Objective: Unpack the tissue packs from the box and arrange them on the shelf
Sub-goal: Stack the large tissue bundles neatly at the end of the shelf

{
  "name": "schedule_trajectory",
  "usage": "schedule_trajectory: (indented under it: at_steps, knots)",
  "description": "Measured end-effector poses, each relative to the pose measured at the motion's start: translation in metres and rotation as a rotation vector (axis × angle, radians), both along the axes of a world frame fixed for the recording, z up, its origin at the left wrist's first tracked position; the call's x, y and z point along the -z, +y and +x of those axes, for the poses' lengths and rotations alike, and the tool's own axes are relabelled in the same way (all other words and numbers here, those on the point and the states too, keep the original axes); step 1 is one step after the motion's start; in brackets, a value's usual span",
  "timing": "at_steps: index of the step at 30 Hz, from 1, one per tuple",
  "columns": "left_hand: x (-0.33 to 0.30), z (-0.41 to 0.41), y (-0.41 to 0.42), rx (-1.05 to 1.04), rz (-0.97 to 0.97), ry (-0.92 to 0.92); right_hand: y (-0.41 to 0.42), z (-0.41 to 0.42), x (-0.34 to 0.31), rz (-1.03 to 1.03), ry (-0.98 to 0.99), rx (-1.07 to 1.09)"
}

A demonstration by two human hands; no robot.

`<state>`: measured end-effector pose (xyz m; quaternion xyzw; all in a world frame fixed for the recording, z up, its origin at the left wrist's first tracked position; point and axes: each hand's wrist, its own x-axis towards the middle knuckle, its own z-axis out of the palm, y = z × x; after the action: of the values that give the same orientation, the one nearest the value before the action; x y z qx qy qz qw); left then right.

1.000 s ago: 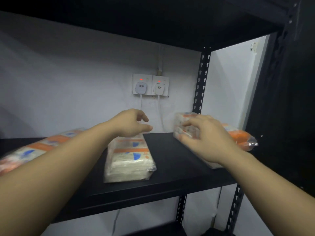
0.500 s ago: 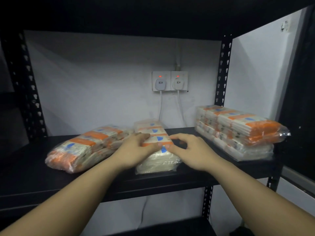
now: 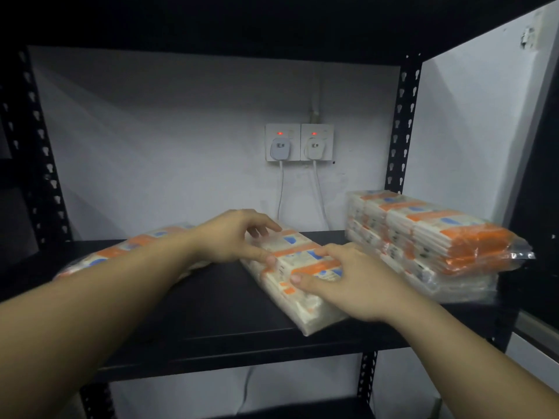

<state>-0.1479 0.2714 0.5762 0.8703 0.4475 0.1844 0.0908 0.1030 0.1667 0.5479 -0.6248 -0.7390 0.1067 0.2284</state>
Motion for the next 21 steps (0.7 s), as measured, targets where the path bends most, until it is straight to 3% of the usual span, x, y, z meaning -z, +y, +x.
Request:
schedule_trajectory:
  at_steps: [3,9,14,21]
  knots:
    - [-0.009,-0.007,0.027,-0.072,0.029,0.195,-0.005,-0.012,0.000,-0.045,-0.062,0.062]
    - [-0.015,-0.019,0.065,0.031,-0.305,0.294,-0.024,-0.025,0.006,-0.046,-0.081,0.196]
    - [-0.003,-0.031,0.080,0.039,-0.104,0.288,-0.032,-0.037,0.018,0.029,-0.067,0.243]
    - [0.002,-0.042,0.082,0.100,-0.025,0.164,-0.035,-0.050,0.015,0.061,-0.143,0.310]
